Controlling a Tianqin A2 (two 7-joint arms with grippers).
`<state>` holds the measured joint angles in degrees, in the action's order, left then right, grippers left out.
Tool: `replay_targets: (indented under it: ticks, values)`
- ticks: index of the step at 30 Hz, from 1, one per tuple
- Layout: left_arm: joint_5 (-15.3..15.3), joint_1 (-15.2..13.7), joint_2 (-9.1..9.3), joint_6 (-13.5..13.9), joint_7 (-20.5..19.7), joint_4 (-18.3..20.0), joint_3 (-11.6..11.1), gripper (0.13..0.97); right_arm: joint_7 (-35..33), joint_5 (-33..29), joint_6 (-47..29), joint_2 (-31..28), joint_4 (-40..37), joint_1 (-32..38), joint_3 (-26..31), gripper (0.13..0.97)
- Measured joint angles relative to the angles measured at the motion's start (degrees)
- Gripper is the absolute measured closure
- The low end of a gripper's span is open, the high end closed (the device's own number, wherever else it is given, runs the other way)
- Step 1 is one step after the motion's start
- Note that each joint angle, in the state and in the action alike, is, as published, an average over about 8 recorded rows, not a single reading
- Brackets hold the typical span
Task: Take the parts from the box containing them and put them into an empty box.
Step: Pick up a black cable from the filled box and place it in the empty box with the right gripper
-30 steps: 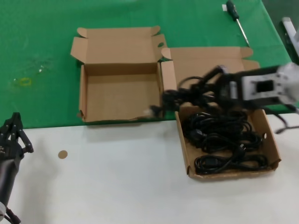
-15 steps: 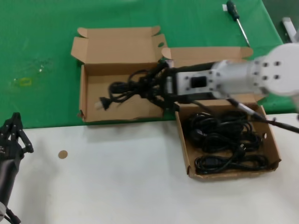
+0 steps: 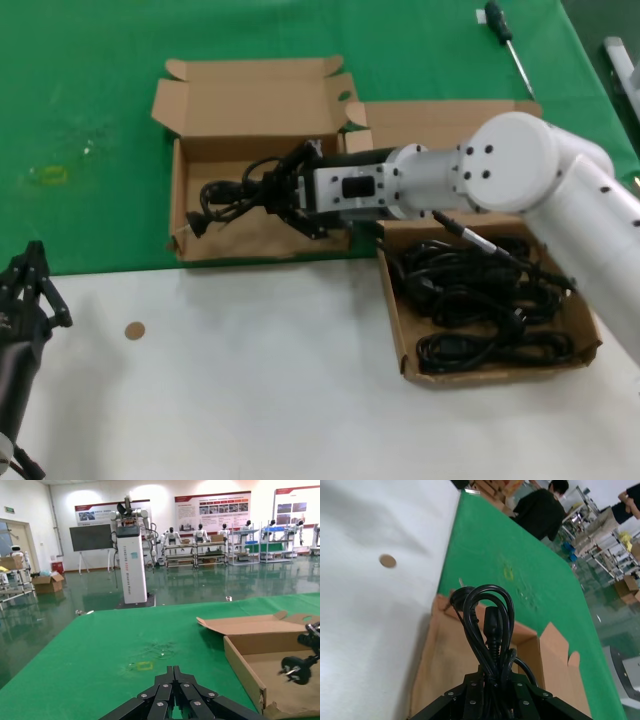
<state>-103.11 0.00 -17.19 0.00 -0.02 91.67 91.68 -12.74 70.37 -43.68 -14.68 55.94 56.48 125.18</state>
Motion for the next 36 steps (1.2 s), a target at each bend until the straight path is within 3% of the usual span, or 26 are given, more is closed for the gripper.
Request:
replay_targets:
  ticks: [9,29,36]
  values:
    - [0.0,0.0,0.00,0.0,0.0,0.0,0.0,0.945,-6.8,1.2,3.6,4.2,-11.2,2.7,-0.2,0.878]
    - [0.0,0.0,0.00,0.0,0.0,0.0,0.0,0.945,-16.9,4.2,6.8,9.3,-24.7,7.0,-1.3,0.839]
    - [0.0,0.0,0.00,0.0,0.0,0.0,0.0,0.945,-18.7,5.1,7.2,10.2,-26.3,7.5,-1.8,0.742]
